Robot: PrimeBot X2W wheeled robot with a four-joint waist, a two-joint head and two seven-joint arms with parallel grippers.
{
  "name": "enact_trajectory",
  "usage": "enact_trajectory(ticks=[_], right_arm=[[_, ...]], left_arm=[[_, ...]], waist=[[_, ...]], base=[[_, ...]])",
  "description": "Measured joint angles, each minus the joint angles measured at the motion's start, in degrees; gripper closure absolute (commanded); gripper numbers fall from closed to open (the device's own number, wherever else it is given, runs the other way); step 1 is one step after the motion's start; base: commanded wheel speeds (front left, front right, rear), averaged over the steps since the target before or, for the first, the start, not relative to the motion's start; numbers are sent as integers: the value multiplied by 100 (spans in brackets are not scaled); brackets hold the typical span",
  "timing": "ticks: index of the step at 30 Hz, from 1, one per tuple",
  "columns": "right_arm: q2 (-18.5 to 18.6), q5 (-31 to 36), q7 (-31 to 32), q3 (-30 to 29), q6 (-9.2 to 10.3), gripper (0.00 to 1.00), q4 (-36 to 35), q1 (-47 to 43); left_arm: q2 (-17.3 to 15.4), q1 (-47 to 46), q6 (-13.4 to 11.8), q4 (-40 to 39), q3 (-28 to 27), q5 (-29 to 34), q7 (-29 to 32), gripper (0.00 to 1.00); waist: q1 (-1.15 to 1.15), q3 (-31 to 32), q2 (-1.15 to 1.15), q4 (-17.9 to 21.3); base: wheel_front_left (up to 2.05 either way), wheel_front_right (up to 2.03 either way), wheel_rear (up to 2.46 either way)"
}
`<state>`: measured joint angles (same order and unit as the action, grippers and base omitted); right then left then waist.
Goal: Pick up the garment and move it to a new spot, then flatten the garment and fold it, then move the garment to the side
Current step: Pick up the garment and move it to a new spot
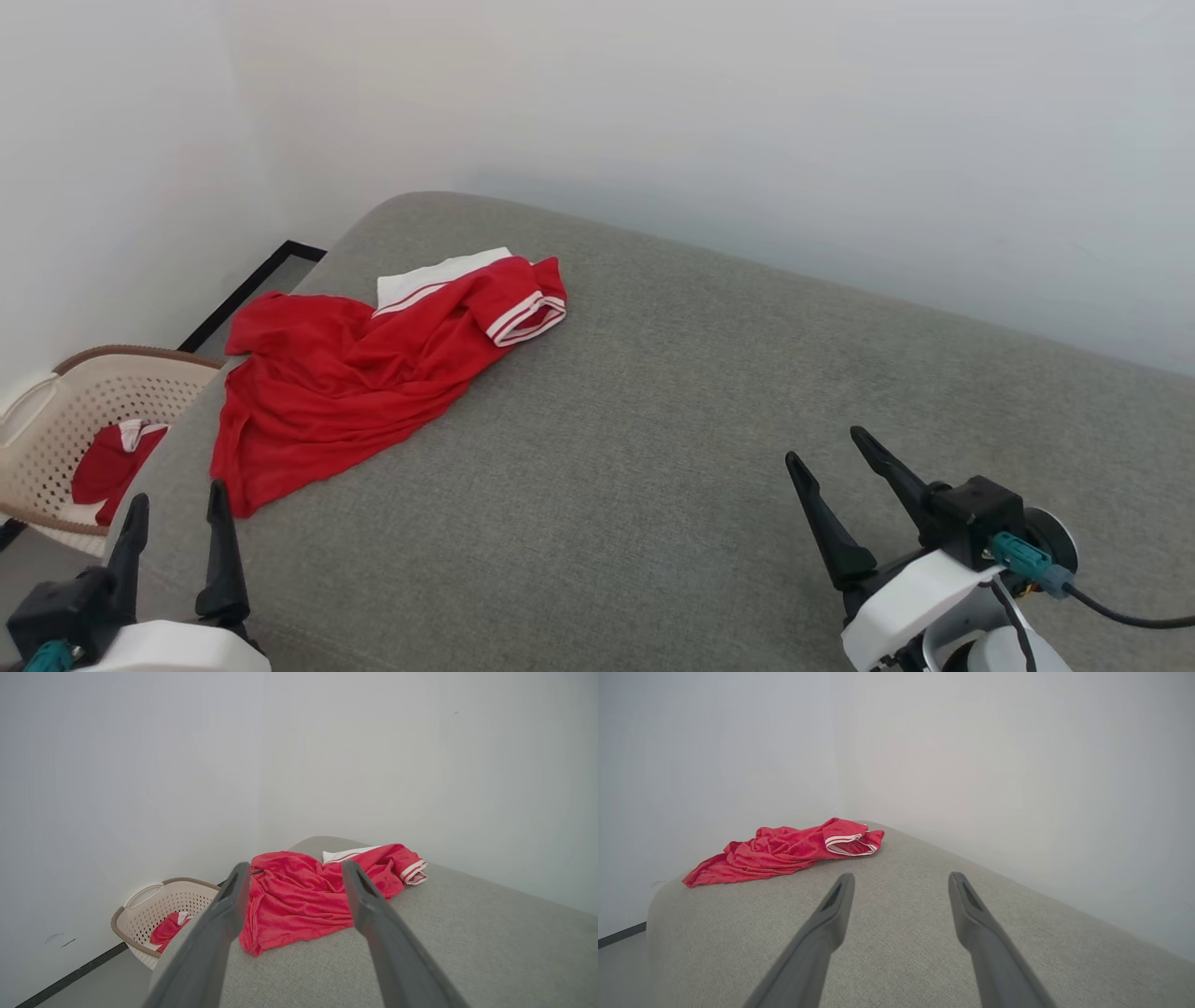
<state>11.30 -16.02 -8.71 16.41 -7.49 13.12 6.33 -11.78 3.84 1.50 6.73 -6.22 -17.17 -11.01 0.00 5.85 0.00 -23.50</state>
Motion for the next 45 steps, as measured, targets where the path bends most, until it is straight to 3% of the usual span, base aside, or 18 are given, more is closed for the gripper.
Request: enact_trajectory(ticks=[13, 24, 45], right_arm=[[33, -43, -40, -20, 0, 0, 34, 16], [80, -36, -13, -265, 0, 0, -102, -24], [678, 142, 556, -544, 0, 0, -1259, 538]], left_arm=[[49, -49, -43, 37, -36, -172, 19, 0], [-87, -854, 99, 491, 66, -350, 119, 0], [-485, -4049, 512, 3610, 411, -611, -266, 0]], waist=[[0, -65, 0, -58], [0, -194, 0, 139], [0, -1690, 0, 747]], base=[[0, 0, 0], [0, 0, 0], [0, 0, 0]])
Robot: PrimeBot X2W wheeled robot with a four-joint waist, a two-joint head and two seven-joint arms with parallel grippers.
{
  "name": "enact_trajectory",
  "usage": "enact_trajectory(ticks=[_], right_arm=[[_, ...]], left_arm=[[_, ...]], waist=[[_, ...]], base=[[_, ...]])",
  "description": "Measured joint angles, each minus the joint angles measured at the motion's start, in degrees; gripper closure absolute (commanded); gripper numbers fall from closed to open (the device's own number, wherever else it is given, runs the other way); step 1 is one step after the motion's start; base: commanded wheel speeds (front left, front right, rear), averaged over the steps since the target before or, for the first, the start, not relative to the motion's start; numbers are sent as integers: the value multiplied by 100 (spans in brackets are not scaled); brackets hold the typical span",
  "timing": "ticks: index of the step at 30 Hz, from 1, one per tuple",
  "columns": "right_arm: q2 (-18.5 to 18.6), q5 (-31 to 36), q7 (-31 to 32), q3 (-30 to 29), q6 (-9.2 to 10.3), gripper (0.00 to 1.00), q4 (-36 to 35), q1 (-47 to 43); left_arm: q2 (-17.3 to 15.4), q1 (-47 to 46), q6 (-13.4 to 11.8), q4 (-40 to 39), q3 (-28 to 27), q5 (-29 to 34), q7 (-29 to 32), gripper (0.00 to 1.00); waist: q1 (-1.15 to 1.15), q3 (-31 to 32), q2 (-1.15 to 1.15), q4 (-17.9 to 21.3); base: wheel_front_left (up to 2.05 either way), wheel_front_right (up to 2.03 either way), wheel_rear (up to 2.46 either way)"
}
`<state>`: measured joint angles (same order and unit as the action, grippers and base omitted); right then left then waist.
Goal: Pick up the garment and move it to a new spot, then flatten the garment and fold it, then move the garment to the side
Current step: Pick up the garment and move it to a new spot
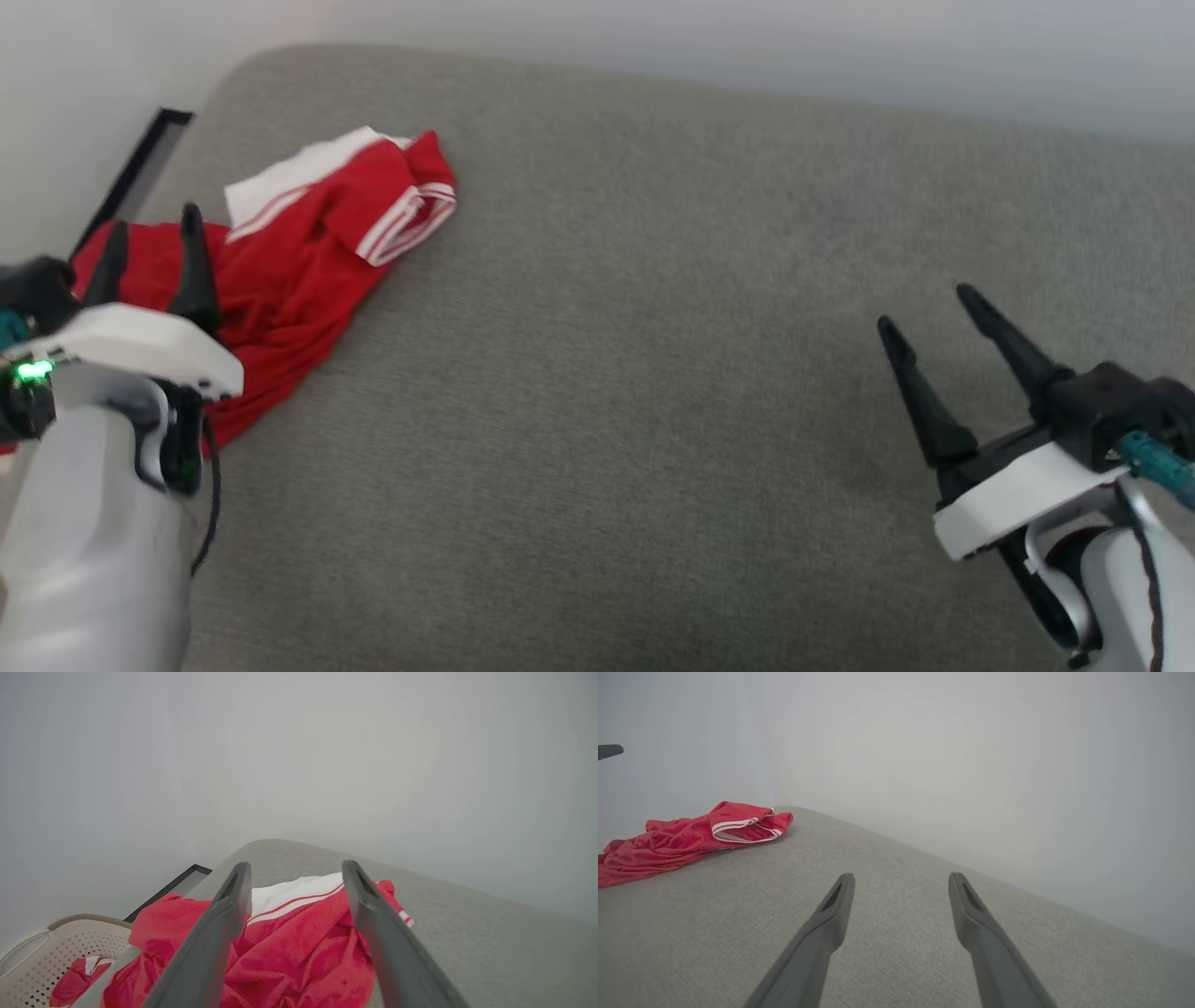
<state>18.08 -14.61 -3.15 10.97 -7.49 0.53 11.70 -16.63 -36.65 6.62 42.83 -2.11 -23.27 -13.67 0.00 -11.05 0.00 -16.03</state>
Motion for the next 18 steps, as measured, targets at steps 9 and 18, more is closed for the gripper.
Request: enact_trajectory(ticks=[9, 18], right_arm=[[169, 4, 166, -81, 0, 0, -328, 180], [233, 4, 319, -53, 0, 0, -575, 237]], left_arm=[[-138, -1094, 44, 1630, 98, -96, 68, 0], [-252, -1748, -147, 2843, 81, -226, 894, 0]], waist=[[0, -652, 0, 335], [0, -1025, 0, 633]], base=[[0, 0, 0], [0, 0, 0]])
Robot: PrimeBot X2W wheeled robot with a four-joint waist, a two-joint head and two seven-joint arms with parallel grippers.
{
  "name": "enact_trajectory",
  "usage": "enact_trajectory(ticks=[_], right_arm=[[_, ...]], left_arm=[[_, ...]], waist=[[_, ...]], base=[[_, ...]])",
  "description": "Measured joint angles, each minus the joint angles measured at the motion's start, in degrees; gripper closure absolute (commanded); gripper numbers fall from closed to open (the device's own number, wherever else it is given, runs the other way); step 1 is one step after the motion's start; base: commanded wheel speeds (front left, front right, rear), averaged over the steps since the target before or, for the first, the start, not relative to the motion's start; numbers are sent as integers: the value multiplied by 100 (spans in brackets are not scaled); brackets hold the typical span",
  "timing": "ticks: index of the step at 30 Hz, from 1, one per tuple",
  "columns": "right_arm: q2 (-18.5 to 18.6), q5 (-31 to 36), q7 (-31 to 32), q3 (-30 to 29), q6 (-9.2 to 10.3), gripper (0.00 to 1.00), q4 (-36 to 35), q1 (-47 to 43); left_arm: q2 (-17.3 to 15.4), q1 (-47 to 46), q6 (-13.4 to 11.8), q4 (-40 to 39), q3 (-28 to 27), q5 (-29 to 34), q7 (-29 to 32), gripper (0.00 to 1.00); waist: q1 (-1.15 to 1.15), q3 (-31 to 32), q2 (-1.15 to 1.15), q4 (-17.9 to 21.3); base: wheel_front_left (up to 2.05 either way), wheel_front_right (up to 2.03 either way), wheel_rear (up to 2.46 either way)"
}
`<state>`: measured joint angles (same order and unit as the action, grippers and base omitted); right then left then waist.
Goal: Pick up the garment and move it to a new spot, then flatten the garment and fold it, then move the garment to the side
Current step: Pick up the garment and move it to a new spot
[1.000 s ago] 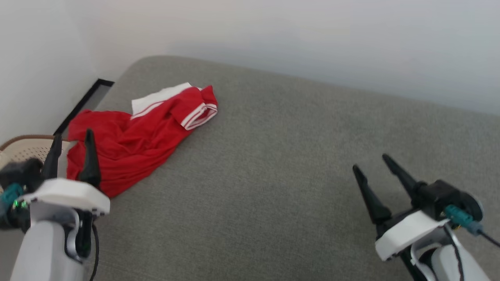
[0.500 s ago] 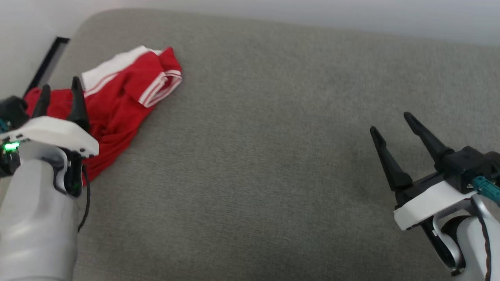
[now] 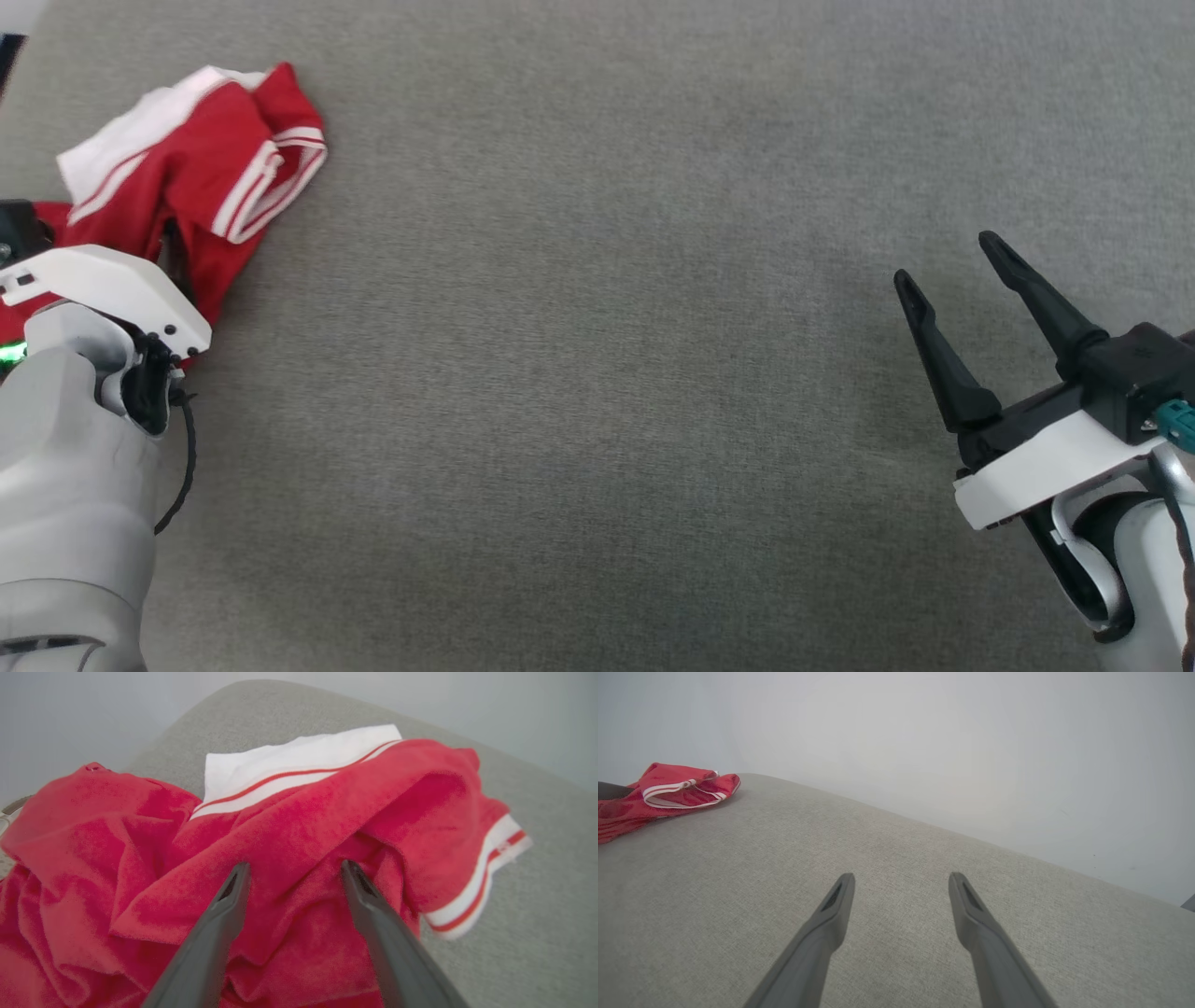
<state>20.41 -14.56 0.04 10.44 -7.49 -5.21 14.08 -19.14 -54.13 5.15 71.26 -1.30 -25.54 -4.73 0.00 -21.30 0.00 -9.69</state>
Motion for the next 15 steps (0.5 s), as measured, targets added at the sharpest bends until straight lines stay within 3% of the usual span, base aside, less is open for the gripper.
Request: enact_trajectory(ticks=[8, 15], right_arm=[[19, -5, 98, -92, 0, 0, -222, 5], [27, -2, 198, -110, 0, 0, -342, 46]], left_arm=[[-20, -141, -223, 177, 74, -8, 820, 0], [-36, -288, -213, 124, 107, -125, 1572, 0]], waist=[[0, -305, 0, 159], [0, -444, 0, 157]], base=[[0, 0, 0], [0, 0, 0]])
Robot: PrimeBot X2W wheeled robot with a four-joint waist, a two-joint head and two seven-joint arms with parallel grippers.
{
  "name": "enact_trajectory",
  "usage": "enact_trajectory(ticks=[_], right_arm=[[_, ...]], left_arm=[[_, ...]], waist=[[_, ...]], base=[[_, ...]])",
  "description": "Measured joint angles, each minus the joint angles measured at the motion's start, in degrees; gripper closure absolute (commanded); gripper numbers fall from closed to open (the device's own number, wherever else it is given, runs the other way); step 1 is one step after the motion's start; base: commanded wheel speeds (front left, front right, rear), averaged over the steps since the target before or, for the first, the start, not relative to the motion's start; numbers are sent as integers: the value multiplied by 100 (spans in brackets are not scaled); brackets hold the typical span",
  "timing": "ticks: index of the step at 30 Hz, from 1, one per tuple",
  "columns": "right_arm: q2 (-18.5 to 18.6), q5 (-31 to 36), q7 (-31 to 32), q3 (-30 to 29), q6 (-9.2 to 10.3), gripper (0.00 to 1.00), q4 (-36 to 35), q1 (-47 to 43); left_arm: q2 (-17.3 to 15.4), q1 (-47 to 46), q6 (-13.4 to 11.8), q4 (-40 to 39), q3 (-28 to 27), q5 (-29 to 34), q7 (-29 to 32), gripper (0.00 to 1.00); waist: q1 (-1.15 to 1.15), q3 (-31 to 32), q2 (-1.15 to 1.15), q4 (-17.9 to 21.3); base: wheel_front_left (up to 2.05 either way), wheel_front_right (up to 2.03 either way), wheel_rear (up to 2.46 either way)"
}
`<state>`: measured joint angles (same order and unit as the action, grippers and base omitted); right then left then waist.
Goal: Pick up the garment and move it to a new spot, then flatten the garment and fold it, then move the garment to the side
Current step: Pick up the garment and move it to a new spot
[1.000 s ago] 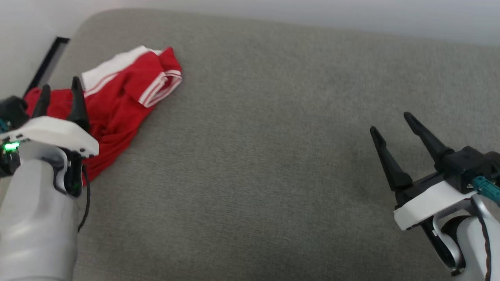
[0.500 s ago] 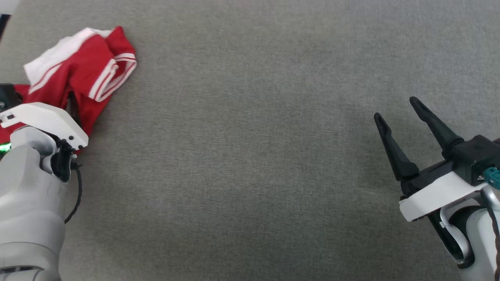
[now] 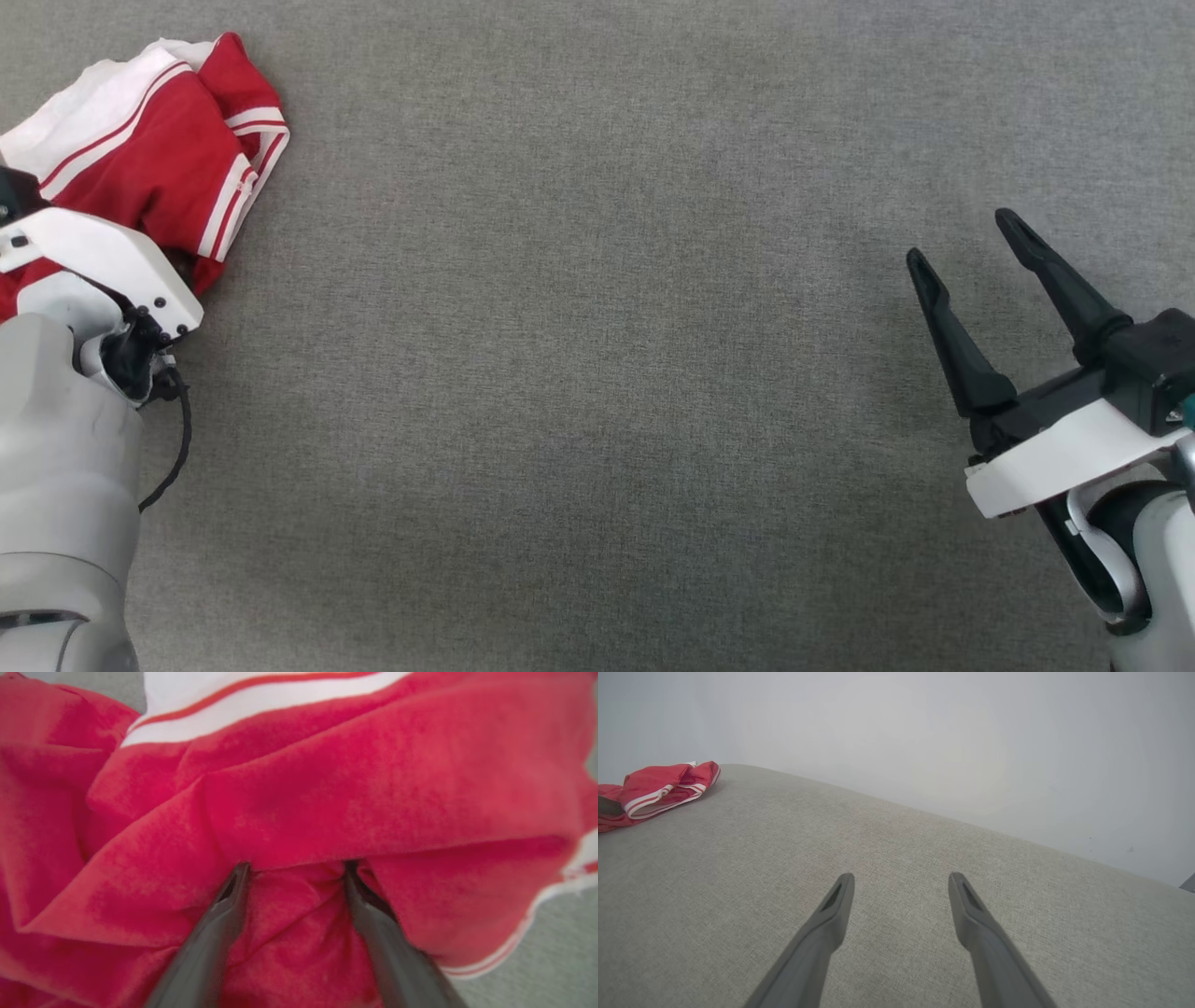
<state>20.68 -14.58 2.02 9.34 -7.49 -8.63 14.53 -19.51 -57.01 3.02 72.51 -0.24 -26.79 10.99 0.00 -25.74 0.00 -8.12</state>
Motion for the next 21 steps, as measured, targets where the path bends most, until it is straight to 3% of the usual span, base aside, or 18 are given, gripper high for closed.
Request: enact_trajectory(ticks=[2, 3, 4, 10, 21], right_arm=[[-15, -5, 1, 2, 0, 0, -4, 31], [-27, -5, 1, 2, 0, 0, -1, 45], [-34, -5, 1, 0, 0, 0, 5, 59], [-101, -5, -55, 24, 0, 0, 148, 108], [-314, -79, -307, -75, 0, 0, 474, 44]], left_arm=[[-3, -17, 10, 1, -7, -47, 53, 0], [-8, -24, 22, 3, 9, -44, 49, 71], [-8, -29, 54, 8, 14, -44, 30, 100], [-86, -62, 198, 80, 111, -24, -221, 100], [-592, -385, 363, -22, 365, 131, -666, 100]], waist=[[0, -7, 0, -7], [0, -6, 0, -13], [0, 1, 0, -23], [0, 164, 0, -78], [0, 639, 0, -195]], base=[[0, 0, 0], [0, 0, 0], [0, 0, 0], [0, 0, 0], [0, 0, 0]])
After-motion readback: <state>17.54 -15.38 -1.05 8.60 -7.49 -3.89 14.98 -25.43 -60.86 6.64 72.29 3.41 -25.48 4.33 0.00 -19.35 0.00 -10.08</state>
